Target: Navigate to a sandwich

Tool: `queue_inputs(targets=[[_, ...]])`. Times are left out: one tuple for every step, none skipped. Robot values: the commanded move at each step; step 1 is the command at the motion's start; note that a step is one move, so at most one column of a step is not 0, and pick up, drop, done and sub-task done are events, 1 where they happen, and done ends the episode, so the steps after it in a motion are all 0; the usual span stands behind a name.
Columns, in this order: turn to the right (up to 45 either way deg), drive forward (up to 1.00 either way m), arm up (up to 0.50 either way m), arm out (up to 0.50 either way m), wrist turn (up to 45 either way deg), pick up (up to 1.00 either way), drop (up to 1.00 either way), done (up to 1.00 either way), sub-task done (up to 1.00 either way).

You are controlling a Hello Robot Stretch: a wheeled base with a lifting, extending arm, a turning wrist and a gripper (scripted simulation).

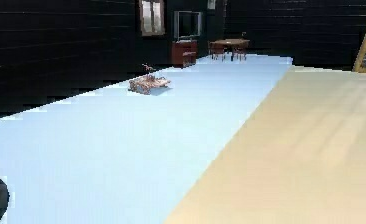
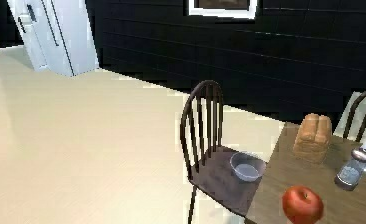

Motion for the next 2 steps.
queue_inputs(targets=[[0.0, 0.15, 0.00, 0.00, 0.0, 0.00, 0.00, 0.00, 0.00], [-45.0, 0.00, 0.00, 0.00, 0.0, 0.00, 0.00, 0.00, 0.00]])
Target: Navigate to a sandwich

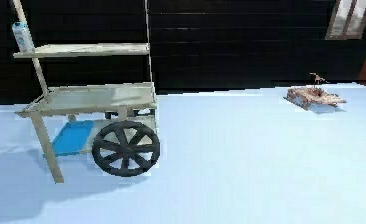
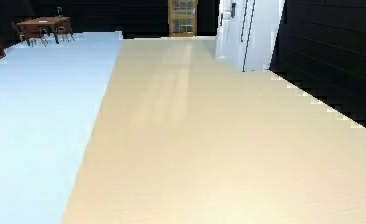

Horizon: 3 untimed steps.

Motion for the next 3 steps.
queue_inputs(targets=[[-42.0, 0.00, 0.00, 0.00, 0.0, 0.00, 0.00, 0.00, 0.00], [0.0, 0.35, 0.00, 0.00, 0.0, 0.00, 0.00, 0.00, 0.00], [-45.0, 0.00, 0.00, 0.00, 0.0, 0.00, 0.00, 0.00, 0.00]])
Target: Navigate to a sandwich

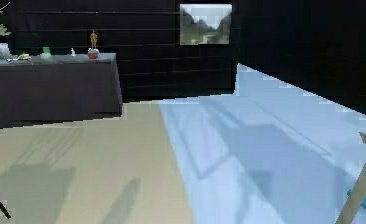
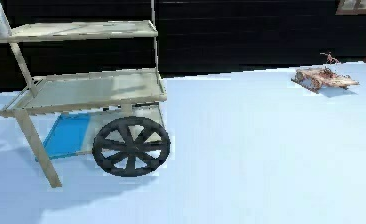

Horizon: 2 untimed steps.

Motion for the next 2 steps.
queue_inputs(targets=[[-12.0, 0.00, 0.00, 0.00, 0.0, 0.00, 0.00, 0.00, 0.00], [0.0, 1.00, 0.00, 0.00, 0.0, 0.00, 0.00, 0.00, 0.00]])
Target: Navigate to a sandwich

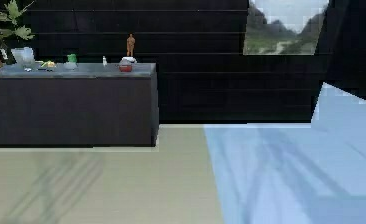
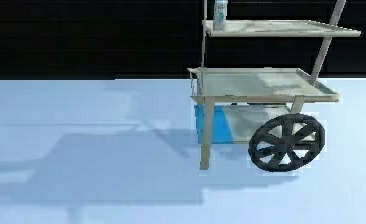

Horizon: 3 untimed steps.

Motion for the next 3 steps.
queue_inputs(targets=[[-30.0, 0.00, 0.00, 0.00, 0.0, 0.00, 0.00, 0.00, 0.00], [0.0, 1.00, 0.00, 0.00, 0.0, 0.00, 0.00, 0.00, 0.00], [-6.0, 0.00, 0.00, 0.00, 0.0, 0.00, 0.00, 0.00, 0.00]])
